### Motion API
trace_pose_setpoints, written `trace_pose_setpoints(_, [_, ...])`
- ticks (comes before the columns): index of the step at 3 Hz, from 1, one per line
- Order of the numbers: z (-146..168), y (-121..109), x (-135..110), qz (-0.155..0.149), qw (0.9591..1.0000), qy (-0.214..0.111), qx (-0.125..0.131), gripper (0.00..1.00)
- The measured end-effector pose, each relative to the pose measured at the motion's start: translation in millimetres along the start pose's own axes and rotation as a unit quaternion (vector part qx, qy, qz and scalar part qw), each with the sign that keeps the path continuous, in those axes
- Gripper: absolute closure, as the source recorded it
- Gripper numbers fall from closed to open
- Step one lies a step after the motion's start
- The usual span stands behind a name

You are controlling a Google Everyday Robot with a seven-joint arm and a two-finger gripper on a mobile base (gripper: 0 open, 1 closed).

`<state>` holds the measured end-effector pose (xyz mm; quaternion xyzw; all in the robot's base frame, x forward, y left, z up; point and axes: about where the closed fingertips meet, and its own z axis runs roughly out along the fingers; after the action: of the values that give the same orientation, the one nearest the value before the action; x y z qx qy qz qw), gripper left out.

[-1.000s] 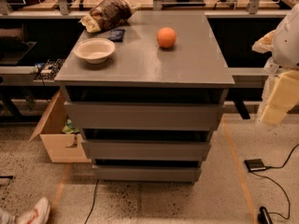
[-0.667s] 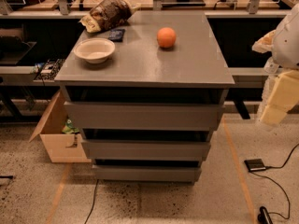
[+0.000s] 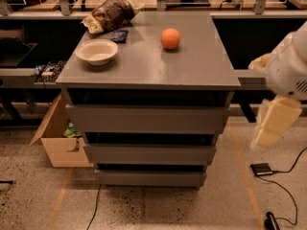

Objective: Open middle drawer

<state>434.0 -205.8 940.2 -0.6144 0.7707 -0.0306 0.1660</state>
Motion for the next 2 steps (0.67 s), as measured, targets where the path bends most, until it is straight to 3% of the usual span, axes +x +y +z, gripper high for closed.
trace_pose_setpoints(1, [51.4,28.4,-10.1,-0.025,0.9996,-0.009,0.007,0.00])
trace_pose_setpoints(2, [121.6,59.7,-13.9,-0.034,0.9991,-0.024,-0.014,0.00])
